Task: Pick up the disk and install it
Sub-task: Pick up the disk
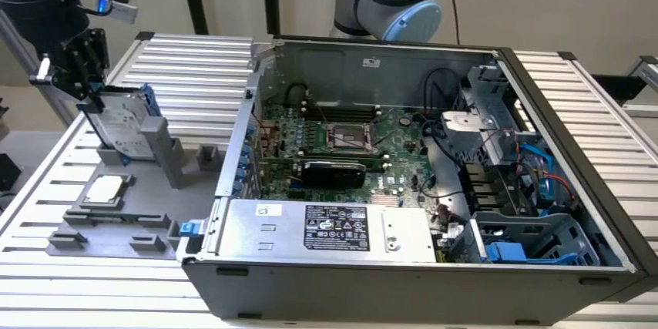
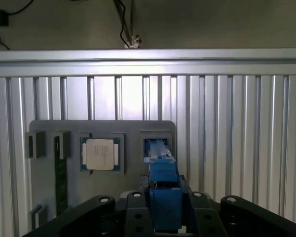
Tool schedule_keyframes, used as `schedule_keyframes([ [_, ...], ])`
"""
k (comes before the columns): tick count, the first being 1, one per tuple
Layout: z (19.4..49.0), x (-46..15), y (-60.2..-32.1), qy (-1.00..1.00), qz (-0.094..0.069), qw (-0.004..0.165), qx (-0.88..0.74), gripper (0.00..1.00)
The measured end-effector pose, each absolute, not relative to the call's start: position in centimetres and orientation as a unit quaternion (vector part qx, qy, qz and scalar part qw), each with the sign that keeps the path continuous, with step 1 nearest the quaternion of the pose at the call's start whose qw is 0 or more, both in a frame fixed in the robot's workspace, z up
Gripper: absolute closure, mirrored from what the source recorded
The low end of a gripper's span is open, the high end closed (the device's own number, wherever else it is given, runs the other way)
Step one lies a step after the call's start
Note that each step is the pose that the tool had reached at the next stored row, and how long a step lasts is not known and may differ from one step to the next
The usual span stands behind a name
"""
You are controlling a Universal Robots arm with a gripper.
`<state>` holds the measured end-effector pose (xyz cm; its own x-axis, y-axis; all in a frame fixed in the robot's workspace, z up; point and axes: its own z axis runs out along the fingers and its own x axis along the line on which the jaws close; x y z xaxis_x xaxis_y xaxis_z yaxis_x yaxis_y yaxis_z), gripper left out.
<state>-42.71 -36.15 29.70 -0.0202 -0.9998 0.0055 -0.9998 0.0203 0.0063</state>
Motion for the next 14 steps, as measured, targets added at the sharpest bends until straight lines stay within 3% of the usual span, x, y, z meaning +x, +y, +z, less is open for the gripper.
schedule_keyframes([
  [14,34.9,-42.7,-36.1,-0.714,0.000,0.004,0.700,1.00],
])
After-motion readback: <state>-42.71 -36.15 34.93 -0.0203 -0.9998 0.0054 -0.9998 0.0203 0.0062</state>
